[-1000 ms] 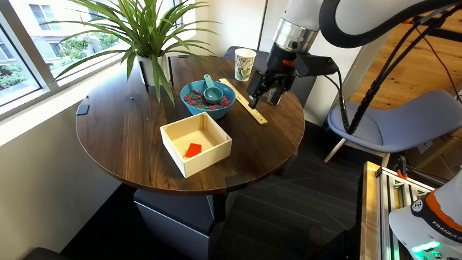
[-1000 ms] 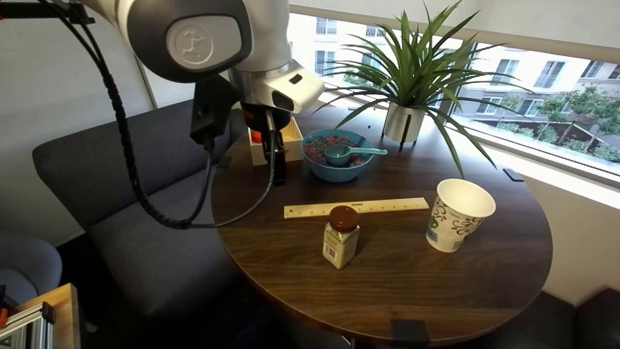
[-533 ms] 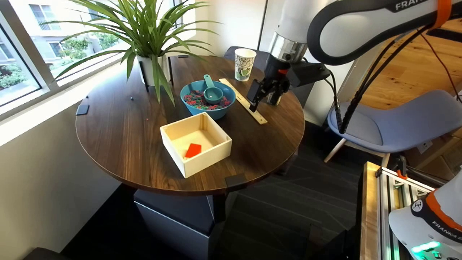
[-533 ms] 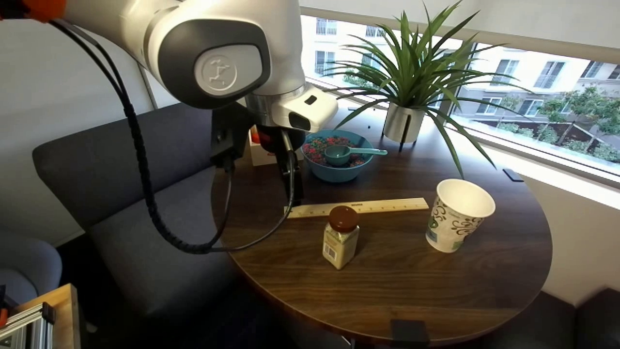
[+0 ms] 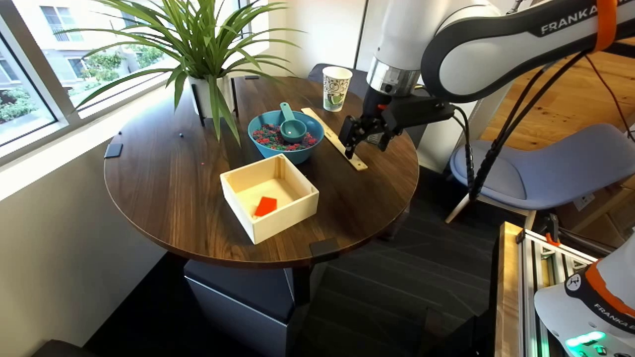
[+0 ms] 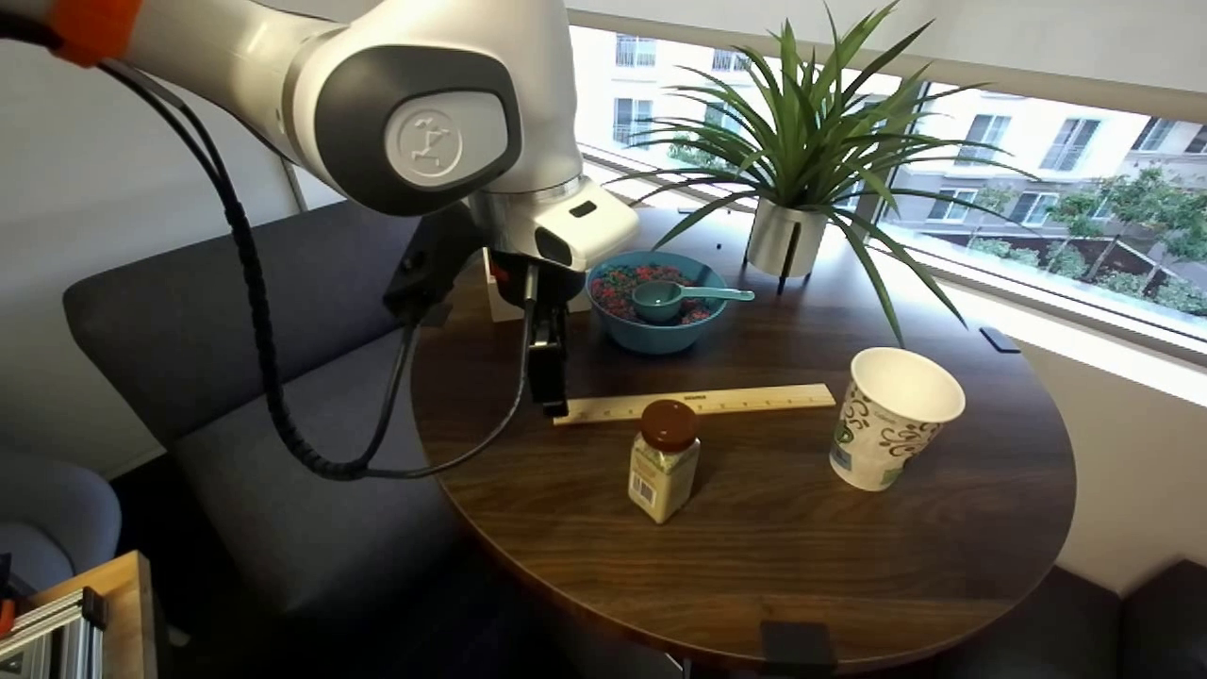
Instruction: Put the wooden ruler in the wooden box
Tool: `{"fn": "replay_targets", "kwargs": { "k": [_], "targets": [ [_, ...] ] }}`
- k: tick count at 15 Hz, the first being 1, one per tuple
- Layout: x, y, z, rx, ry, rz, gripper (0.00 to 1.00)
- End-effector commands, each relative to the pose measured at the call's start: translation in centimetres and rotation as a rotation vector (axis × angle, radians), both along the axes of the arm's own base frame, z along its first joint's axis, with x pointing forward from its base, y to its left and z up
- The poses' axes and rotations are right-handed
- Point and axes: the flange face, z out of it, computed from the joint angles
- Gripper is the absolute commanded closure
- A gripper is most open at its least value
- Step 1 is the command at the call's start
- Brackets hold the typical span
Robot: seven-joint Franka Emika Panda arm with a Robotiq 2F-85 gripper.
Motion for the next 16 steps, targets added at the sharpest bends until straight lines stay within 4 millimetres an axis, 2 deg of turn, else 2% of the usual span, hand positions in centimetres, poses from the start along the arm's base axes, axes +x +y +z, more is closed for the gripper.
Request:
{"fn": "replay_targets", "kwargs": {
  "k": [1,3,8,16],
  "targets": [
    [0.0,0.0,0.1,0.0,0.0,0.001,0.0],
    [0.1,0.0,0.2,0.0,-0.002,0.001,0.0],
    [1.8,0.1,-1.5,0.013,-0.062,0.069,0.0],
    [3.4,-2.1,-3.6,0.016,-0.076,0.048,0.0]
  ]
}}
